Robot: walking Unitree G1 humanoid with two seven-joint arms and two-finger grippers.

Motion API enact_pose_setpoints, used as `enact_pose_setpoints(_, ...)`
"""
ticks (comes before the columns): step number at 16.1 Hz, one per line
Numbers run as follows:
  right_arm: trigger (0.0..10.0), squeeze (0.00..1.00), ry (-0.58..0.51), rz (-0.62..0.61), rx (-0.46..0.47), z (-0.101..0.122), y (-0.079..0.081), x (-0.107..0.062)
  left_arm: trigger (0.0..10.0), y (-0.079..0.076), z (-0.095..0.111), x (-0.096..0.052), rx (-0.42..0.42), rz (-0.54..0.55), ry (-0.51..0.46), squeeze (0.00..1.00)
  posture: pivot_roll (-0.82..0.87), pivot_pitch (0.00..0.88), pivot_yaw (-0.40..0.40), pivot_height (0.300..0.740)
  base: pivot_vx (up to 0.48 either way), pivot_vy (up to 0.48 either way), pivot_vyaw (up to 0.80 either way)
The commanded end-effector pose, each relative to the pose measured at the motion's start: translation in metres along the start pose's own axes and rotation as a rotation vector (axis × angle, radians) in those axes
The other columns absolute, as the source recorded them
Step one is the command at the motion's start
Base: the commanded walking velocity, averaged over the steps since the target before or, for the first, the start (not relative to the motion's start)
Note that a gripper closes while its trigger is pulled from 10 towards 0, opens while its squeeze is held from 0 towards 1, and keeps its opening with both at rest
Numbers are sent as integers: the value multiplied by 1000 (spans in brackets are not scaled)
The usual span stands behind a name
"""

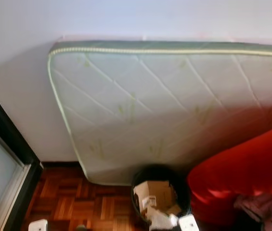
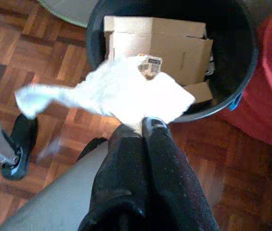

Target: Clean up the room

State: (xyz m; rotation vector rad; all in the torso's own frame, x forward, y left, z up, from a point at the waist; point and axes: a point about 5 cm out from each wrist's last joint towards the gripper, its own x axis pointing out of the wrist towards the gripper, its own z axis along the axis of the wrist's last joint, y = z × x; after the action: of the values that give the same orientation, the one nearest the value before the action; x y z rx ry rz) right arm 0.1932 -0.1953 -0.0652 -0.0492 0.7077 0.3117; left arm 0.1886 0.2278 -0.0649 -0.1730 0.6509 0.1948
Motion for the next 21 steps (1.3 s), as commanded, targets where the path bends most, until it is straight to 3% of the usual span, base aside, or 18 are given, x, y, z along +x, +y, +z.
enact_pose_setpoints(1, 10000, 0, 11, 23, -16, -6, -1, -5, 10000, -8, -5, -1, -2, -21, 5, 0, 47, 239, -69, 642, 0, 0, 0)
enact_pose_setpoints(3, 10000, 0, 5, 58, -34, -7, 0, -5, 10000, -51, 77, 23, 37, -113, -288, 0, 50, 248, -67, 642, 0, 0, 0)
enact_pose_setpoints(7, 10000, 0, -37, 6, 22, -10, -3, -10, 10000, -63, 97, 23, 49, -142, -386, 0, 73, 287, -67, 642, 0, 0, 0)
enact_pose_setpoints(13, 10000, 0, -104, -76, 108, -16, -9, -19, 10000, -63, 106, 19, 72, -157, -449, 0, 98, 341, -62, 642, 0, 0, 0)
enact_pose_setpoints(14, 10000, 0, -185, -80, 146, 19, -2, 3, 10000, -63, 107, 18, 86, -165, -457, 0, 99, 344, -62, 642, 0, 0, 0)
enact_pose_setpoints(15, 10000, 0, -365, -53, 181, 153, 32, 50, 10000, -64, 108, 17, 115, -178, -467, 0, 102, 350, -58, 642, 0, 0, 0)
enact_pose_setpoints(16, 10000, 0, -379, -50, 213, 165, 37, 52, 10000, -65, 109, 16, 131, -188, -473, 0, 103, 354, -54, 642, 0, 0, 0)
enact_pose_setpoints(21, 10000, 0, -399, -18, 230, 178, 44, 54, 10000, -67, 119, 15, 153, -199, -499, 0, 102, 351, -44, 642, 0, 0, 0)
